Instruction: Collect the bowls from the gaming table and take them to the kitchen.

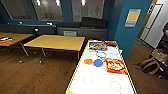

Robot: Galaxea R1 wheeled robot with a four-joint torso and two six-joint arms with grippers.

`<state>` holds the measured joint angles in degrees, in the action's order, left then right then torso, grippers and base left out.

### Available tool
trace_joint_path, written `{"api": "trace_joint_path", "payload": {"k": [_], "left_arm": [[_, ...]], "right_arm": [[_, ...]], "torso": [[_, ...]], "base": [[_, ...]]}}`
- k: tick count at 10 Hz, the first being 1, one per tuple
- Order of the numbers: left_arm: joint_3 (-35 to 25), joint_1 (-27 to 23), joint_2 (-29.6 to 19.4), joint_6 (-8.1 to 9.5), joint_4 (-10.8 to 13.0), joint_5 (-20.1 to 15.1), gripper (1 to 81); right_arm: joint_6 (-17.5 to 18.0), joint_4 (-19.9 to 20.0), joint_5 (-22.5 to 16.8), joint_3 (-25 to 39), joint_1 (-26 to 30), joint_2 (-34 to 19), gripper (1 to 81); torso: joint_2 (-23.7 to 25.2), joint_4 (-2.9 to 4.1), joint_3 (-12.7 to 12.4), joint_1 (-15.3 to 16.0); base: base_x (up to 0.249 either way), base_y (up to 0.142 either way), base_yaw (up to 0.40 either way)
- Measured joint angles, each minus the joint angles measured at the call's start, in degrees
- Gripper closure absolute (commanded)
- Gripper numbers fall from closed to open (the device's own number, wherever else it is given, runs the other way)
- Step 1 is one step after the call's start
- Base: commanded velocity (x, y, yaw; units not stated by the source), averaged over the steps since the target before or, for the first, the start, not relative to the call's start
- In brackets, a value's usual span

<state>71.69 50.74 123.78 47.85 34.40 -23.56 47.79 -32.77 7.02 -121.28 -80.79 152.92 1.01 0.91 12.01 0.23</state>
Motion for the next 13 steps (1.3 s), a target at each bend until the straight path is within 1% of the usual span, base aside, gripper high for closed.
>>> {"api": "trace_joint_path", "payload": {"k": [3, 6, 7, 9, 10, 13], "left_arm": [[6.08, 8.68, 0.20, -0.04, 4.62, 5.52, 81.1], [15.41, 13.95, 2.79, -0.06, 7.68, 10.26, 81.1], [18.38, 15.71, 4.55, -0.06, 8.70, 11.72, 81.1], [23.30, 18.92, 9.29, -0.11, 10.65, 13.04, 81.1], [25.30, 20.10, 11.28, -0.13, 11.33, 13.75, 81.1], [31.20, 23.02, 15.10, -0.17, 12.97, 15.99, 81.1]], "right_arm": [[0.00, -0.02, -0.24, -1.27, -0.74, 0.41, 81.1], [0.00, -0.05, -0.52, -2.97, -1.01, 1.57, 81.1], [0.02, -0.06, -0.49, -3.58, -1.13, 2.24, 81.1], [0.00, -0.09, -0.59, -5.40, -1.76, 2.95, 81.1], [0.00, -0.09, -0.59, -7.17, -1.90, 3.78, 81.1], [-0.13, -0.57, -0.50, -13.25, -2.54, 7.73, 81.1]], "torso": [[0.02, 0.00, -2.78, -0.07], [0.11, 0.00, -5.68, -0.15], [0.13, 0.00, -6.03, -0.20], [0.15, 0.00, -6.10, -0.22], [0.15, 0.00, -6.10, -0.23], [0.17, 0.00, -6.12, -0.23]], "base": [[0.000, 0.000, 0.000], [0.000, 0.000, 0.000], [0.000, 0.000, 0.000], [0.000, 0.000, 0.000], [0.000, 0.000, 0.000], [0.000, 0.000, 0.000]]}}
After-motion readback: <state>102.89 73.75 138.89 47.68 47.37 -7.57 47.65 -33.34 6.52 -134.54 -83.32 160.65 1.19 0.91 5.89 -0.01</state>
